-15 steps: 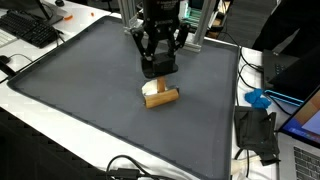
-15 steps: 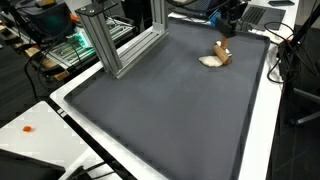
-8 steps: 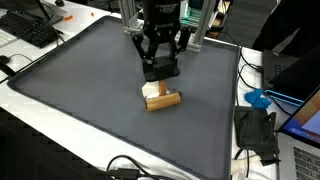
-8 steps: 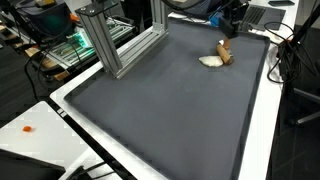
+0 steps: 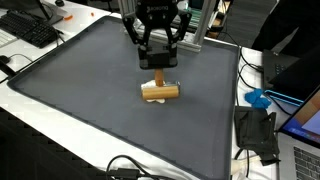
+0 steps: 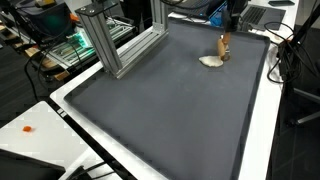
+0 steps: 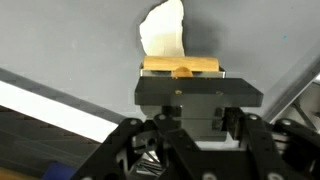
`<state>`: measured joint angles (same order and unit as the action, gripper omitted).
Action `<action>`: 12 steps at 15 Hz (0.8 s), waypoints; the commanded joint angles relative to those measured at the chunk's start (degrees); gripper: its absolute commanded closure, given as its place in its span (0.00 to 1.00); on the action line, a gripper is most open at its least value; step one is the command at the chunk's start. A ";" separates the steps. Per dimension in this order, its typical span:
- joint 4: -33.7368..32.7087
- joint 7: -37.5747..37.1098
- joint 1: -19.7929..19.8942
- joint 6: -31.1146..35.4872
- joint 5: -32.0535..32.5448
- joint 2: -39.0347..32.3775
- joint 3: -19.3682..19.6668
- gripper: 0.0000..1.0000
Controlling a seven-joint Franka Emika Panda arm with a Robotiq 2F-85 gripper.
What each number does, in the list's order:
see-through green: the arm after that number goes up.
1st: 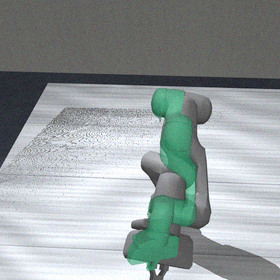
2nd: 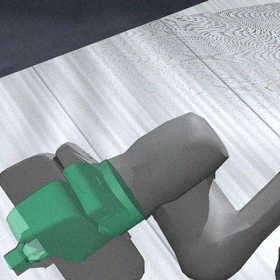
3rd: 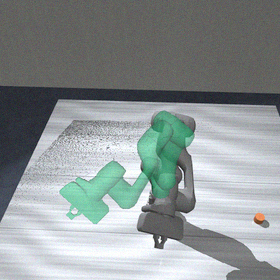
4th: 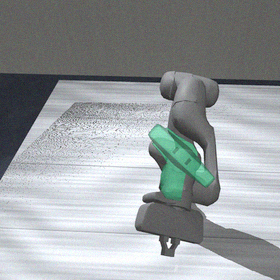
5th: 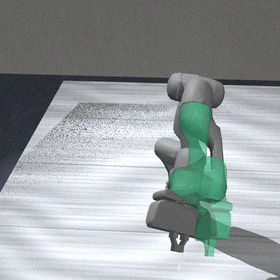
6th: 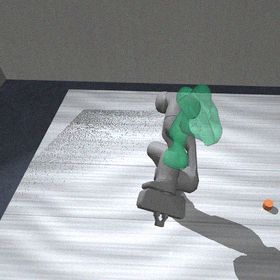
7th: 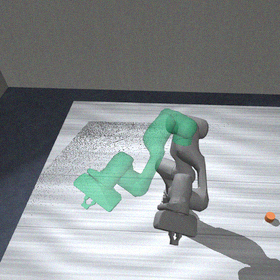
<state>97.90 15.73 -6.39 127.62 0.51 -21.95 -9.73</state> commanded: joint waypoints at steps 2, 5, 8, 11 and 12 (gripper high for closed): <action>0.59 -12.42 -1.27 -3.62 -0.42 1.64 1.93 0.73; 1.02 -20.37 -1.69 -3.68 -1.36 1.24 2.58 0.73; 0.84 -28.68 -2.47 -3.61 -1.13 0.69 3.53 0.73; 0.68 -35.41 -3.60 -3.73 -0.01 0.39 4.68 0.73; 0.73 -37.03 -3.86 -4.03 -0.08 0.32 4.88 0.73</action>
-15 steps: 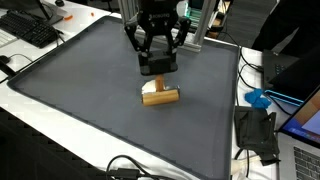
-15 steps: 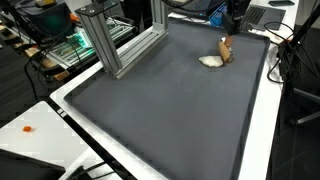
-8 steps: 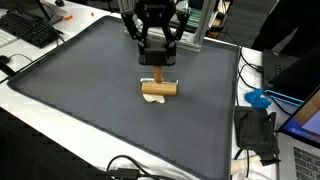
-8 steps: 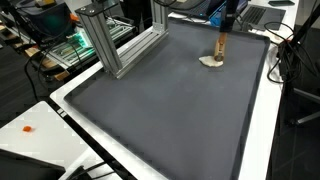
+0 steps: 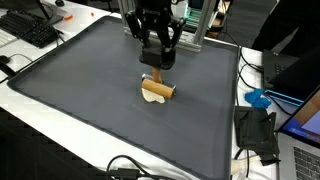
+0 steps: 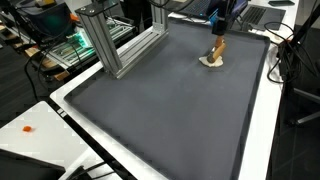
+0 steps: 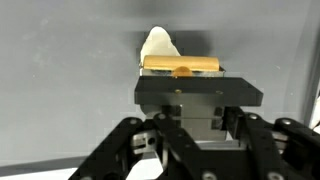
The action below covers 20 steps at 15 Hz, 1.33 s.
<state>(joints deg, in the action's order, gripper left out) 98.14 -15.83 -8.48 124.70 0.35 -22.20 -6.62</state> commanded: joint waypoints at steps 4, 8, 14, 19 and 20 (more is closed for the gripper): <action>1.38 -9.55 -2.76 -3.40 0.17 0.10 2.31 0.73; 1.94 -10.26 -3.34 -5.57 -0.26 -0.19 1.94 0.73; 1.97 -16.42 -4.30 -2.99 1.47 -0.29 3.33 0.73; 2.25 -24.15 -4.90 -0.19 2.71 -0.59 5.05 0.73; 2.24 -25.59 -4.97 0.27 3.01 -0.61 5.29 0.73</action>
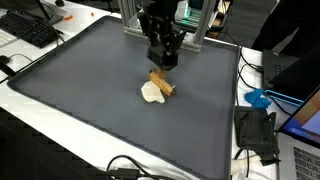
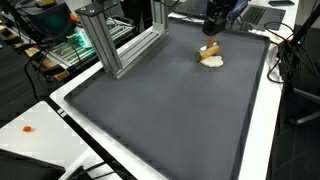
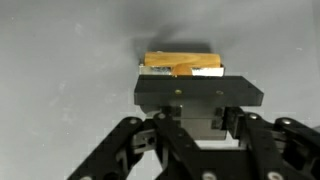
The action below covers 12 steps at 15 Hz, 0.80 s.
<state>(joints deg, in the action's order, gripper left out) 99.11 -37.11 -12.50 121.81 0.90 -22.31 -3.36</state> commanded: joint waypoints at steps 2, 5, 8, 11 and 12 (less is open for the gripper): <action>1.15 -6.63 -0.93 3.45 2.50 -0.66 2.29 0.73; 1.19 -10.05 -0.90 3.93 2.84 -0.90 2.73 0.73; 1.35 -13.28 -0.79 4.94 3.25 -1.03 3.23 0.73; 1.15 -15.79 -0.89 5.54 4.83 -1.26 3.83 0.73; 1.06 -16.51 -1.00 5.73 5.73 -1.38 4.03 0.73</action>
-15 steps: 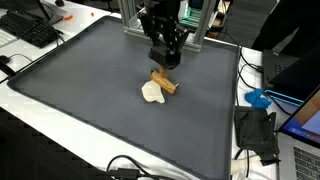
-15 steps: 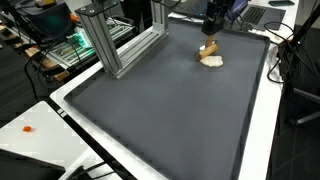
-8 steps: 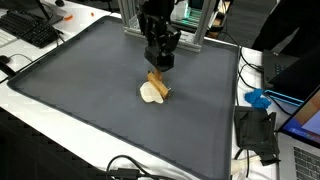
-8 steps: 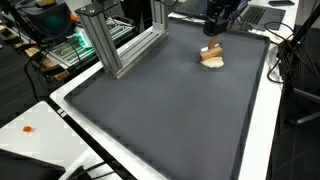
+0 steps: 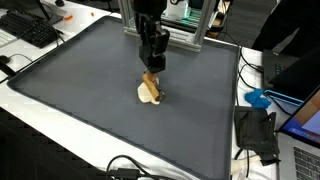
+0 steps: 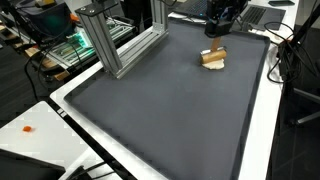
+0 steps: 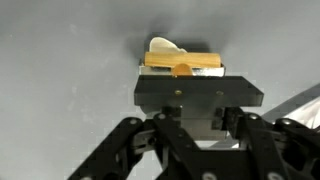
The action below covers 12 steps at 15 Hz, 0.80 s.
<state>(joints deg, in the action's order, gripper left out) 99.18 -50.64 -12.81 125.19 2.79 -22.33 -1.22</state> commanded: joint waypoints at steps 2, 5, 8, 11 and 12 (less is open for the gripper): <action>0.83 -4.14 -0.88 2.68 5.63 -1.63 2.18 0.73; 0.78 -5.12 -0.58 3.49 6.04 -1.95 1.79 0.73; 0.70 -1.94 0.87 2.04 1.30 -1.90 -0.15 0.73; 0.93 1.80 1.88 1.48 -2.03 -1.64 -1.13 0.73; 0.94 2.93 2.08 1.39 -2.89 -1.60 -1.24 0.73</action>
<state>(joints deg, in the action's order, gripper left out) 99.15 -51.35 -12.17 126.51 3.46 -22.61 -1.11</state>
